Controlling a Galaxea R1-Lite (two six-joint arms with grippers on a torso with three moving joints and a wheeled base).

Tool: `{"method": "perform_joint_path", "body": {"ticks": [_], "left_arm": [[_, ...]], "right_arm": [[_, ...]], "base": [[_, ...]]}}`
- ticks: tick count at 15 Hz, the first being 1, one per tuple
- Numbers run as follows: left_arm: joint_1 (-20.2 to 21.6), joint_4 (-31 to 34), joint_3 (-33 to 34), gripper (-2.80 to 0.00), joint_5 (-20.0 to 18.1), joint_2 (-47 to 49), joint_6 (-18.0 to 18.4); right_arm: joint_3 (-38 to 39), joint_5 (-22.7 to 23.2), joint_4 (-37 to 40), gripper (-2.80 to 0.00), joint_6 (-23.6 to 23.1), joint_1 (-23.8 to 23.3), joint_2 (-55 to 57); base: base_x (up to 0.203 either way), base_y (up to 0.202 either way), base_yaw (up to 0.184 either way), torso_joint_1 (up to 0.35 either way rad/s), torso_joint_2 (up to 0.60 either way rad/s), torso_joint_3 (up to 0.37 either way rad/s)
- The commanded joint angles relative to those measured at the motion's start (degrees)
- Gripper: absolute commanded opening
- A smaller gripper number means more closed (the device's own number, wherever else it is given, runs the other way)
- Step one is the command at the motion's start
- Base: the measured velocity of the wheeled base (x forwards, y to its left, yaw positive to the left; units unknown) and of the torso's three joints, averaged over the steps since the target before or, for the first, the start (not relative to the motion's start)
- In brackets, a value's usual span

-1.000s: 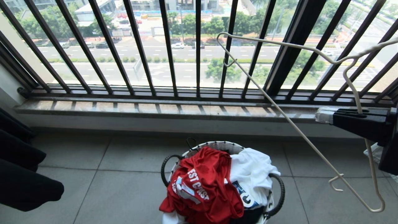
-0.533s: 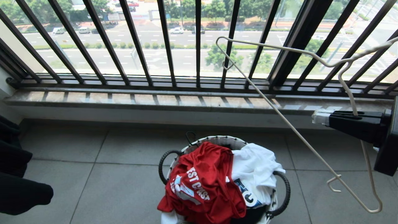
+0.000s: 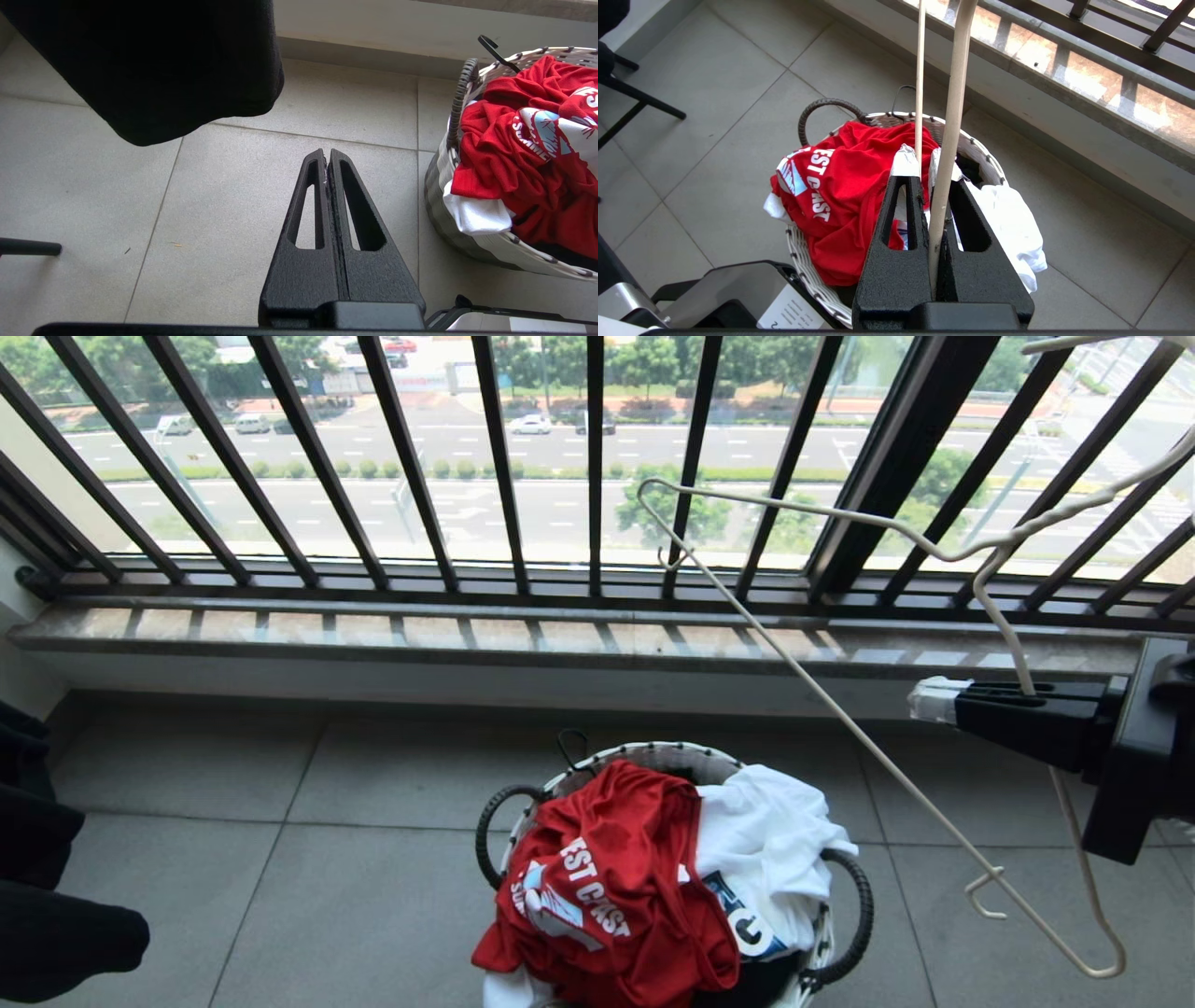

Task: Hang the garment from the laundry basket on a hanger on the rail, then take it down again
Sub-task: Pick up clothes from the basket

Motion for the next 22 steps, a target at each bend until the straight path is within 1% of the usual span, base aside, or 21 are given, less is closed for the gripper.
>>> {"method": "perform_joint_path", "body": {"ticks": [1,9,10,12,13,14,16,18,19,20,22], "left_arm": [[0.00,-0.01,0.01,-2.80,0.06,0.04,-0.06],[0.18,-0.01,-0.48,-2.80,0.32,0.04,-0.29],[0.13,0.36,-1.98,-2.80,0.42,0.06,-0.37],[0.10,1.71,-7.82,-2.80,0.07,3.09,-0.44],[0.08,2.37,-10.43,-2.80,-0.70,6.87,-0.46],[0.05,2.84,-13.24,-2.80,-2.55,12.23,-0.46],[0.00,3.32,-18.61,-2.80,-7.75,23.27,-0.48],[-0.35,3.68,-25.42,-2.80,-13.56,36.24,-0.51],[-1.45,3.81,-28.89,-2.80,-15.46,42.48,-0.52],[-3.75,3.94,-32.53,-2.80,-16.81,49.09,-0.50],[-10.14,4.83,-39.66,-2.80,-17.27,61.94,-0.42]], "right_arm": [[-0.21,-0.08,-0.04,-2.80,-0.12,0.03,-0.35],[-1.11,-0.09,-0.04,-2.80,-0.31,-0.06,-5.05],[-1.27,-0.08,0.02,-2.80,-0.31,-0.06,-5.75],[-1.39,-0.08,0.05,-2.80,-0.31,-0.06,-6.15],[-1.30,0.00,0.05,-2.80,-0.31,-0.06,-6.24],[-1.39,0.03,0.05,-2.80,-0.31,-0.06,-6.44],[-1.39,0.00,0.05,-2.80,-0.31,-0.06,-7.03],[-1.73,-0.25,0.05,-2.80,-0.31,-0.15,-7.55],[-1.83,-0.26,0.05,-2.80,-0.31,-0.30,-7.63],[-1.74,-0.26,0.05,-2.80,-0.31,-0.60,-7.64],[-1.63,-0.31,0.14,-2.80,-0.28,-1.45,-7.52]], "base": [[0.000,0.000,0.000,0.000,0.00,0.000],[0.000,0.000,0.000,0.000,0.00,0.000],[0.000,0.000,0.000,0.000,0.00,0.000],[0.000,0.000,0.000,0.000,0.00,0.000],[0.000,0.000,0.000,0.000,0.00,0.000],[0.000,0.000,0.000,0.000,0.00,0.000],[0.000,0.000,0.000,0.000,0.00,0.000],[0.000,0.000,0.000,0.000,0.00,0.000],[0.000,0.000,0.000,0.000,0.00,0.000],[0.000,0.000,0.000,0.000,0.00,0.000],[0.000,0.000,0.000,0.000,0.00,0.000]]}}
